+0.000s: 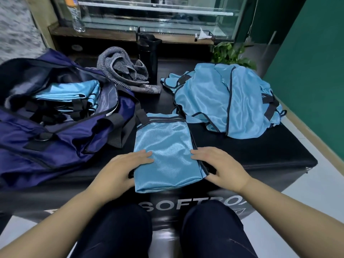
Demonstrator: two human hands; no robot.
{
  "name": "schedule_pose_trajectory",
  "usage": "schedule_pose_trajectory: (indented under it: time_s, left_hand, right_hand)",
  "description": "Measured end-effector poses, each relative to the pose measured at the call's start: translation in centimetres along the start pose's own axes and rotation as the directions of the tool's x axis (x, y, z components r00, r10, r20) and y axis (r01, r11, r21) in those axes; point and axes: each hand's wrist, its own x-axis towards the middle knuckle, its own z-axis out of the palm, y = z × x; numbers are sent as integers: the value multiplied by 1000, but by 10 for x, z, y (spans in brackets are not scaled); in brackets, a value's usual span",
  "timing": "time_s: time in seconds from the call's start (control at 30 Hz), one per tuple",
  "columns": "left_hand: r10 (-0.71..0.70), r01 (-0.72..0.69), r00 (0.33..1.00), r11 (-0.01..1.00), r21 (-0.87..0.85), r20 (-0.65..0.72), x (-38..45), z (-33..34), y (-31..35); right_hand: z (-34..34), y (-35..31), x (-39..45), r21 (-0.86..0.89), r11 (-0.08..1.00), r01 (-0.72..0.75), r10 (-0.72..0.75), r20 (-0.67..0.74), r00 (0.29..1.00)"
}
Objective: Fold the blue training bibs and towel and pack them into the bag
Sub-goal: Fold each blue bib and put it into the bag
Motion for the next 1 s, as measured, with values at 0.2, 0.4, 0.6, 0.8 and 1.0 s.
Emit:
schedule_pose_trajectory:
  time_s: [0.2,0.4,0.6,0.8,1.0]
  left_hand:
    - [-168,143,982,960,-241,-86,4,-4,13]
    - [-309,249,946,889,-384,-102,12,-9,24]
    - [-439,324,888,812,-485,-141,17,-9,28]
    - [-579,497,799,788,-364,-162,28,-6,31]
    - [-683,667,718,731,-146,-137,54,-7,19]
  right_hand:
    - [6,-15,9,92,982,-168,180,-146,973]
    - [2,-36,24,457,861,-226,370,-255,893]
    - [7,-53,32,639,710,-297,519,-188,834]
    - [8,-52,51,546,689,-477,629,-123,767]
    - [2,-48,70,357,689,-631,701,-104,706]
